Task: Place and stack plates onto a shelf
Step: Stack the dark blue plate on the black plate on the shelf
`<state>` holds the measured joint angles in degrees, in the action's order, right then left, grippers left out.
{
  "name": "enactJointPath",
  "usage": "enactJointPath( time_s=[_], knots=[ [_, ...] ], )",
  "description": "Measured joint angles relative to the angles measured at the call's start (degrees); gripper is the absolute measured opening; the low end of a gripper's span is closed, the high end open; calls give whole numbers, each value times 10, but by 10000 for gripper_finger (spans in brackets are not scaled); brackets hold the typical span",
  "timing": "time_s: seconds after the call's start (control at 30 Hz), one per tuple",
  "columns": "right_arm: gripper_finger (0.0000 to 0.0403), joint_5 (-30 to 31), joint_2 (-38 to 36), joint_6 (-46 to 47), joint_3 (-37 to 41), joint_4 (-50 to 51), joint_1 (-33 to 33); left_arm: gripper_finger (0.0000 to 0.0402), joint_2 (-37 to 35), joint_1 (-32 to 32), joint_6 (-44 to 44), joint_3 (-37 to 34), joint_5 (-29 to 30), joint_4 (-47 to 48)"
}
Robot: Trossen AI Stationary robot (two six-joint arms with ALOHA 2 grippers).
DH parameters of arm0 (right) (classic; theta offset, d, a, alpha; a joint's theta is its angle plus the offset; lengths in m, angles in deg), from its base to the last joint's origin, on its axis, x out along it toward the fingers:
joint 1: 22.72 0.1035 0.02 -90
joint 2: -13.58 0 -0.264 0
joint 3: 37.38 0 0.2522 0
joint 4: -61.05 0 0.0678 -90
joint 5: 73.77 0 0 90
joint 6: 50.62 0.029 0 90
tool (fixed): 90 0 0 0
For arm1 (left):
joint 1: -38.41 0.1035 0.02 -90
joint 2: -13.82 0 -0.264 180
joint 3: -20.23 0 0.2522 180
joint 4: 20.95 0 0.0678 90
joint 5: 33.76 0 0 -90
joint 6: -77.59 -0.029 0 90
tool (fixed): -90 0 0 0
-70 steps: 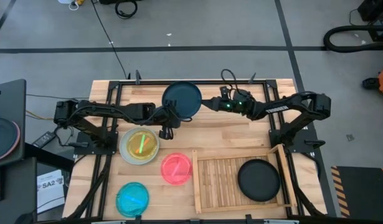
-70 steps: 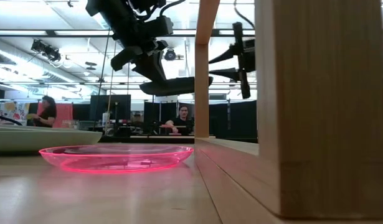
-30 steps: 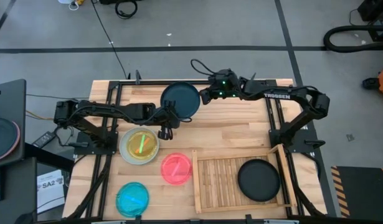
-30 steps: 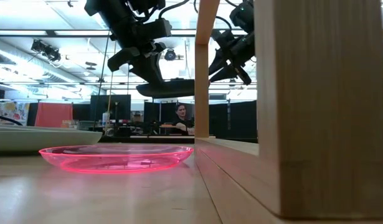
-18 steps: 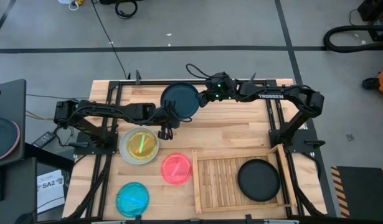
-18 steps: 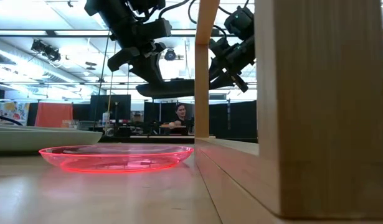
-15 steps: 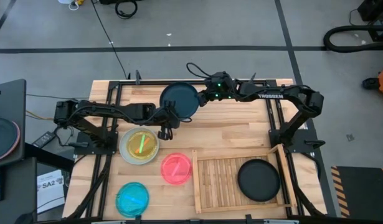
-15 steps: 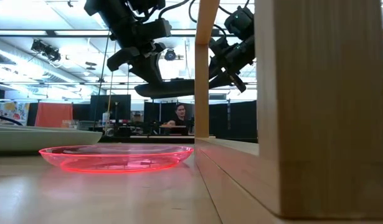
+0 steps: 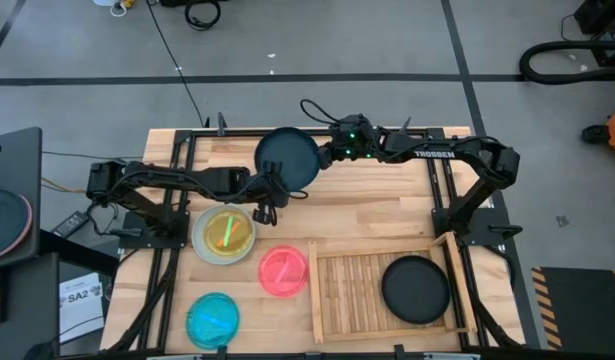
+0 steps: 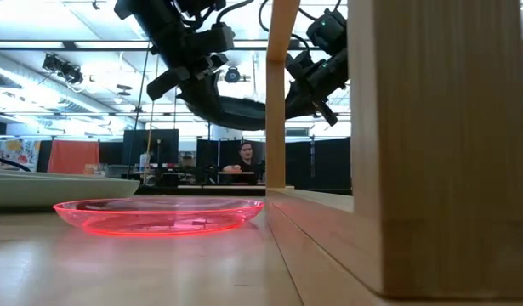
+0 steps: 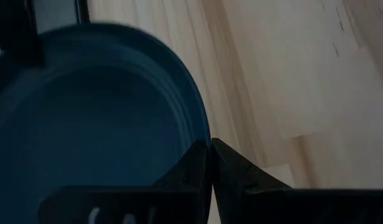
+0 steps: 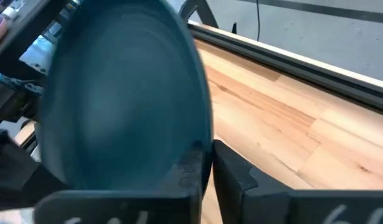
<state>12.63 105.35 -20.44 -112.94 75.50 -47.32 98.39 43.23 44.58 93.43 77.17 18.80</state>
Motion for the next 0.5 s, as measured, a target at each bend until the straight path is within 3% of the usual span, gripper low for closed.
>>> enactJointPath(
  time_s=[0.5],
  knots=[
    [16, 21, 0, -36, 0, -15, -11, 88, 0, 1, 8, 0, 5, -24]
  ],
)
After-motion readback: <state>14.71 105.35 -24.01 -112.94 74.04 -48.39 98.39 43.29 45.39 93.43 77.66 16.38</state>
